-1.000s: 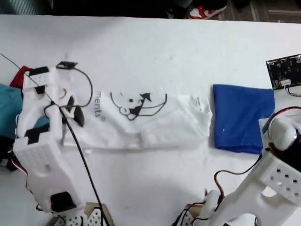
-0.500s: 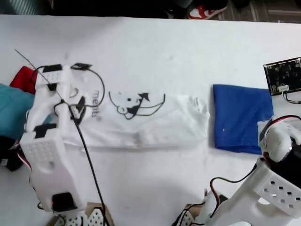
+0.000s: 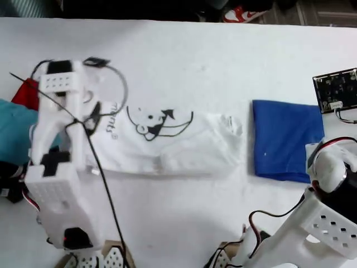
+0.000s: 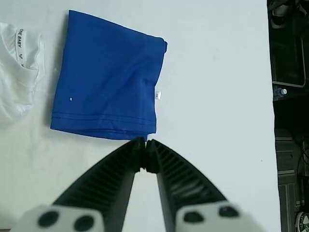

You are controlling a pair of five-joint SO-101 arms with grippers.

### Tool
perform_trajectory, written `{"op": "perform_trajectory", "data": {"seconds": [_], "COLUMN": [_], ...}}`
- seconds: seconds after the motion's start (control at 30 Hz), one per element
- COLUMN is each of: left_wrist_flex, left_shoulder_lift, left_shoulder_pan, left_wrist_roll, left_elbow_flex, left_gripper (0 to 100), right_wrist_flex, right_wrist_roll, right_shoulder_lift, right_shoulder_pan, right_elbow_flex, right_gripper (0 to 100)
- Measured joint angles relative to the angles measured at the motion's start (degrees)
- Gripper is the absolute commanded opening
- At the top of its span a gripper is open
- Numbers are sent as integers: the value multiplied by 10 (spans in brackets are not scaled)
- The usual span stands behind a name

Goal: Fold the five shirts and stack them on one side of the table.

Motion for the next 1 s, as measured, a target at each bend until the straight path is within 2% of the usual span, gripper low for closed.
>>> {"op": "perform_trajectory", "data": {"seconds": [0.27,0.5,0.7,1.0], "left_wrist_flex": [15,-4,-29,-86], "left_shoulder_lift": [-81,-81,-81,-81], "left_shoulder_pan": [178,304,360,404], "left_wrist_roll": [106,126,126,135], "left_elbow_flex": [0,0,0,0], "left_gripper": [23,23,23,23], "right_wrist_flex": [0,0,0,0], "right_wrist_roll": [0,0,0,0], "right_shoulder_lift": [0,0,0,0], "right_shoulder_pan": [0,0,0,0], "right_elbow_flex": [0,0,0,0], "right_gripper": [18,18,18,18]}}
